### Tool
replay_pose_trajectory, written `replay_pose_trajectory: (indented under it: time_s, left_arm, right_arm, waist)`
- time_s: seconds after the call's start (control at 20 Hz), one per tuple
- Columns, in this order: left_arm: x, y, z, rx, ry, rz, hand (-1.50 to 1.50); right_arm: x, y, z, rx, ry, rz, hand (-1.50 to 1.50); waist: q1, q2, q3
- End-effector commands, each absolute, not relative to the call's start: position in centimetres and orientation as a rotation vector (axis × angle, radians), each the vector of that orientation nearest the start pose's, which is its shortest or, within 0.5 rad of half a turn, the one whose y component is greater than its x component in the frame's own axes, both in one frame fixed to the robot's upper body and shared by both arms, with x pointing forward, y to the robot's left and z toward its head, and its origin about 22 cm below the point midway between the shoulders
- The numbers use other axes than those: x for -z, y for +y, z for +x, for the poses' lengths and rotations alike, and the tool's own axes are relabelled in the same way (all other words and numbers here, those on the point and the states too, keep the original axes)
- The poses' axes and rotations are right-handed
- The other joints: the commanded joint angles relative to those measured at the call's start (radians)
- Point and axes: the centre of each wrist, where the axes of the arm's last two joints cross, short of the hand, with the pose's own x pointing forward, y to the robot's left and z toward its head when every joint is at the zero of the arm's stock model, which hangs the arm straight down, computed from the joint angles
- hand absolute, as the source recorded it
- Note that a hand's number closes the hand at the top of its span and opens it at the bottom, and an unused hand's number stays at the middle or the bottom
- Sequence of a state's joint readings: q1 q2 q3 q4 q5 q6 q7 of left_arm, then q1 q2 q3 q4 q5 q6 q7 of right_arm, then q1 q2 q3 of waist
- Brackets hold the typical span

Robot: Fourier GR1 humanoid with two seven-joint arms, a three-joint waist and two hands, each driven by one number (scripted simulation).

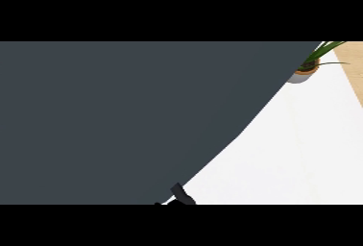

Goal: Pick up the wine, place it into the cabinet and close the cabinet

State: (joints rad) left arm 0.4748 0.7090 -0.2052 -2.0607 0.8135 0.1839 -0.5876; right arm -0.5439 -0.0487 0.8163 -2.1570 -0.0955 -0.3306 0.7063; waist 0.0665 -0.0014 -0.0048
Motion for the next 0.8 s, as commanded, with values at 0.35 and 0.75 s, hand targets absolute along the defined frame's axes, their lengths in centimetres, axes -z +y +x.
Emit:
replay_pose_trajectory:
  time_s: [0.35, 0.75]
  left_arm:
    - [-8.2, 34.1, 13.6, -0.186, -1.954, -0.210, -1.50]
    - [-9.9, 36.3, 14.4, -0.154, -1.982, -0.217, -1.50]
  right_arm:
    - [-26.2, 2.5, 23.8, -0.689, -1.673, 0.621, 1.50]
    - [-26.2, 4.2, 29.0, -0.839, -1.390, 0.768, 1.50]
  waist:
    - [0.007, 0.009, 0.002]
    - [0.037, 0.025, 0.002]
